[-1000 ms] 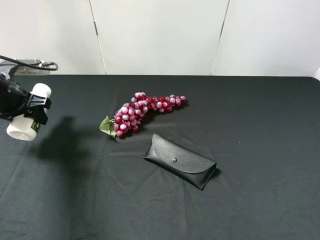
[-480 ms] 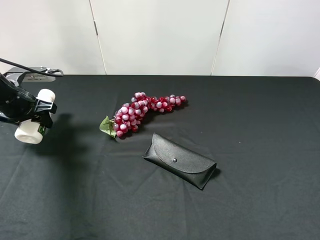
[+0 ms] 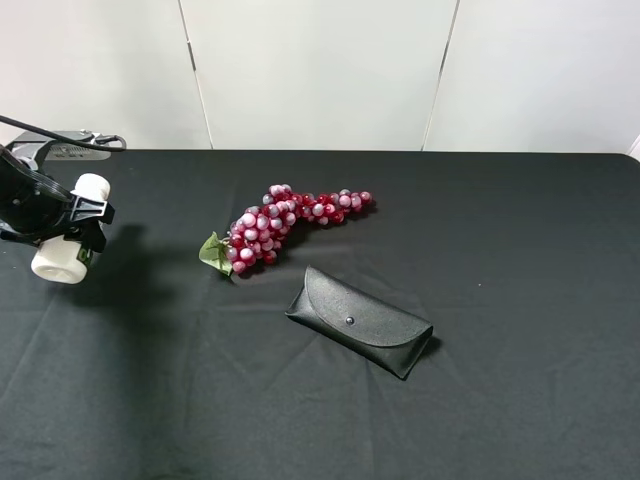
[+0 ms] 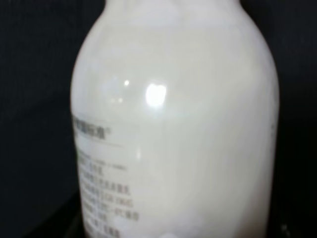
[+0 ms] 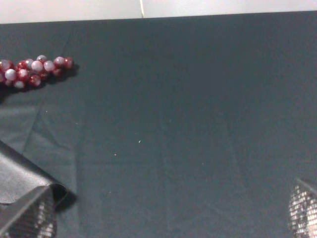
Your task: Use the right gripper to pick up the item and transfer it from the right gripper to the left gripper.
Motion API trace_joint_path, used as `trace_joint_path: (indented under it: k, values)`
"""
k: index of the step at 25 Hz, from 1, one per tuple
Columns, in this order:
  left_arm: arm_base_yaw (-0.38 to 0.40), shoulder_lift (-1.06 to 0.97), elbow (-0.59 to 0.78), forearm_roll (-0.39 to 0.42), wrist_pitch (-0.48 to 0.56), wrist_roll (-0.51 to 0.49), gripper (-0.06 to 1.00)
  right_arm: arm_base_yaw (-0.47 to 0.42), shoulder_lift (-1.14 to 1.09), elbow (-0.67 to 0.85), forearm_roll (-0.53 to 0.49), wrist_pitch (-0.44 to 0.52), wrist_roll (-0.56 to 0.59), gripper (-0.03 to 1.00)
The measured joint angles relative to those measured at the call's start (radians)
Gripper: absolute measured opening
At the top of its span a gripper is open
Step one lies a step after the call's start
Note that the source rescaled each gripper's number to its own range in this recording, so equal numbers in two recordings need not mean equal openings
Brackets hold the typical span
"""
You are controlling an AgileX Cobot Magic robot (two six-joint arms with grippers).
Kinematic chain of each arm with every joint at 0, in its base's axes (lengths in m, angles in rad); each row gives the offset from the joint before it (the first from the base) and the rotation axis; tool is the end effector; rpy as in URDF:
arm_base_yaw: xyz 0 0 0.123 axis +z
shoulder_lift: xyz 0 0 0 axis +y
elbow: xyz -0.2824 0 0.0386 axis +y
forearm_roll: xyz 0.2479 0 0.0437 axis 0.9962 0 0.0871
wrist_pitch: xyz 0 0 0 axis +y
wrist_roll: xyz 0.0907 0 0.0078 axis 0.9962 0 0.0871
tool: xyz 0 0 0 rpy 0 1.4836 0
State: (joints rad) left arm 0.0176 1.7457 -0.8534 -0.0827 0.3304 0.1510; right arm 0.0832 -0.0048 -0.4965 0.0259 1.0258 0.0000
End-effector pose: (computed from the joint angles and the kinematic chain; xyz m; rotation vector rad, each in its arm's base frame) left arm 0.3151 0.0031 0.1463 0.0826 2.7033 -0.0091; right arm -0.0039 0.0017 0.2791 -0.0842 2.0071 0.0840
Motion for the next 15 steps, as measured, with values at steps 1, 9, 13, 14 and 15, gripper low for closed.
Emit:
trace_joint_path:
  k: [1, 9, 13, 14, 15]
  values:
    - [0.000, 0.000, 0.000, 0.000, -0.001, 0.000, 0.03, 0.000, 0.000, 0.000, 0.000, 0.000, 0.000, 1.00]
    - [0.000, -0.001, 0.000, 0.000, -0.016, -0.001, 0.89, 0.000, 0.000, 0.000, 0.000, 0.000, 0.000, 1.00]
    - [0.000, -0.001, 0.000, -0.003, -0.016, -0.001, 0.97, 0.000, 0.000, 0.000, 0.000, 0.000, 0.000, 1.00]
    - [0.000, -0.001, 0.000, -0.003, -0.016, -0.001, 0.98, 0.000, 0.000, 0.000, 0.000, 0.000, 0.000, 1.00]
    - [0.000, -0.001, 0.000, -0.003, -0.016, -0.002, 0.98, 0.000, 0.000, 0.000, 0.000, 0.000, 0.000, 1.00]
